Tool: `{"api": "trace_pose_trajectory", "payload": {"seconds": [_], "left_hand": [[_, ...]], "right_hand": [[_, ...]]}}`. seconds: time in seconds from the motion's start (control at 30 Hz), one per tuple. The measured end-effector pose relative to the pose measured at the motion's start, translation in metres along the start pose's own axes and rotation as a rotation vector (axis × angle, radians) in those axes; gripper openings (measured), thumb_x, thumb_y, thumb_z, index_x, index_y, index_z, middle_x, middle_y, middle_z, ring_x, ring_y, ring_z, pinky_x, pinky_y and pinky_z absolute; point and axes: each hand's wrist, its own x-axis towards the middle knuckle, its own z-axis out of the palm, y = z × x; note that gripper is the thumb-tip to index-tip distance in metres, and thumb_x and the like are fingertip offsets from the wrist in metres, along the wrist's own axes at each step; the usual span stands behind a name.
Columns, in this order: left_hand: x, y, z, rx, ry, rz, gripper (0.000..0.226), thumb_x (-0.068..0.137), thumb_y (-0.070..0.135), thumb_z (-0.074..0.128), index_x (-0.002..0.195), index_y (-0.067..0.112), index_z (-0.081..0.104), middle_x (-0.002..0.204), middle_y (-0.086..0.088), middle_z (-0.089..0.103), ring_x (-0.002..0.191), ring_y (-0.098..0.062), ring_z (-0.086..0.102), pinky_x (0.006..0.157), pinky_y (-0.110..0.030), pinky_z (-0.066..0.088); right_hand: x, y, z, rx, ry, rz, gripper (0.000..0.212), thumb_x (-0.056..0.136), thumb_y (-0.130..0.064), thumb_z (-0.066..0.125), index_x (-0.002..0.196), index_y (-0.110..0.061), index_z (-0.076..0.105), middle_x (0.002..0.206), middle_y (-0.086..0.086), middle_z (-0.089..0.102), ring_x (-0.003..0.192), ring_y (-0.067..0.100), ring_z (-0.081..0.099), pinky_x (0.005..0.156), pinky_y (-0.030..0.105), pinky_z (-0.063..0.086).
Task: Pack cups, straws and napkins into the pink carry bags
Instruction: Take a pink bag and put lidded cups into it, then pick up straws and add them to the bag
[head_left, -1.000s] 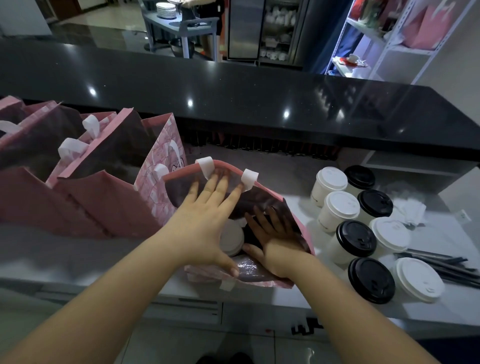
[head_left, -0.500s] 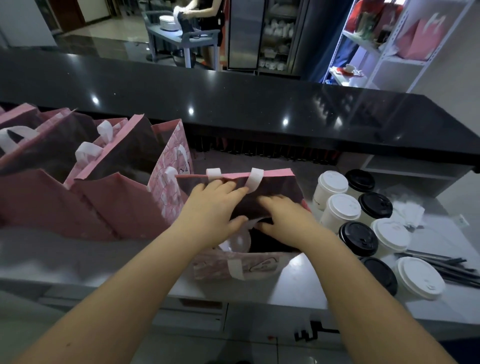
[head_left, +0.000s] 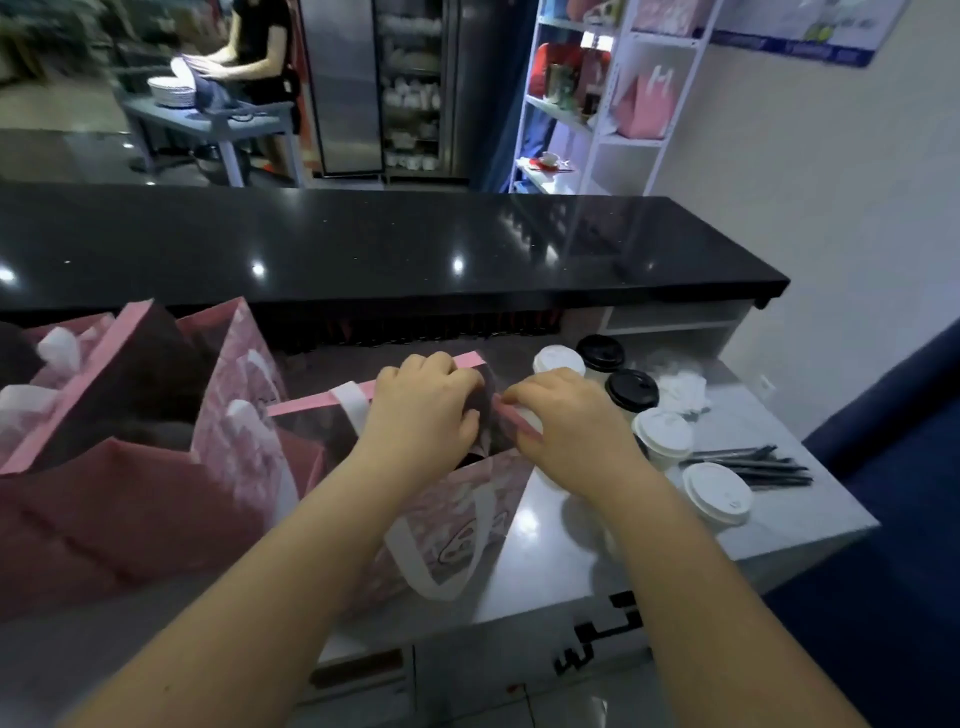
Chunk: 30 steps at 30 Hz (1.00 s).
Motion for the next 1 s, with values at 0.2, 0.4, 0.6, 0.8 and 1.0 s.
{"api": "trace_pose_trajectory", "payload": {"seconds": [0.2, 0.4, 0.6, 0.8, 1.0], "left_hand": [[0.019, 0.075, 0.021, -0.039, -0.014, 0.120, 0.033, 0.090, 0.037, 0.051, 0.122, 0.030, 0.056, 0.119, 0.002, 0.053, 0.109, -0.023, 0.047, 0.089, -0.040, 0.035], [0.017, 0.175, 0.071, -0.134, -0.102, 0.185, 0.035, 0.086, 0.035, 0.054, 0.120, 0.034, 0.059, 0.118, 0.005, 0.055, 0.110, -0.023, 0.047, 0.088, -0.037, 0.033], [0.010, 0.281, 0.129, -0.263, -0.164, 0.163, 0.034, 0.086, 0.034, 0.058, 0.119, 0.035, 0.062, 0.118, 0.008, 0.058, 0.113, -0.022, 0.046, 0.092, -0.039, 0.034], [0.001, 0.358, 0.170, -0.362, -0.197, 0.091, 0.031, 0.085, 0.027, 0.063, 0.115, 0.027, 0.067, 0.114, 0.004, 0.062, 0.110, -0.025, 0.049, 0.091, -0.040, 0.039], [-0.002, 0.395, 0.206, -0.259, -0.351, 0.076, 0.038, 0.085, 0.029, 0.058, 0.123, 0.032, 0.061, 0.121, 0.009, 0.057, 0.117, -0.019, 0.046, 0.093, -0.035, 0.033]], "right_hand": [[-0.055, 0.054, -0.025, -0.062, 0.048, 0.175, 0.028, 0.081, -0.023, 0.069, 0.108, -0.016, 0.068, 0.109, 0.000, 0.066, 0.106, 0.027, 0.053, 0.086, 0.043, 0.042], [-0.134, 0.125, -0.035, -0.032, 0.044, 0.321, 0.029, 0.077, -0.020, 0.071, 0.106, -0.016, 0.069, 0.109, 0.001, 0.066, 0.107, 0.028, 0.053, 0.087, 0.043, 0.043], [-0.224, 0.214, -0.035, 0.023, -0.001, 0.424, 0.032, 0.082, -0.025, 0.071, 0.113, -0.022, 0.067, 0.117, -0.006, 0.063, 0.115, 0.020, 0.050, 0.095, 0.038, 0.039], [-0.288, 0.287, -0.033, 0.106, -0.041, 0.441, 0.030, 0.080, -0.020, 0.072, 0.110, -0.022, 0.067, 0.111, -0.007, 0.065, 0.108, 0.019, 0.051, 0.090, 0.036, 0.040], [-0.314, 0.336, -0.011, 0.184, -0.100, 0.500, 0.029, 0.083, -0.017, 0.069, 0.111, -0.021, 0.067, 0.111, -0.008, 0.065, 0.109, 0.020, 0.050, 0.091, 0.036, 0.041]]}}
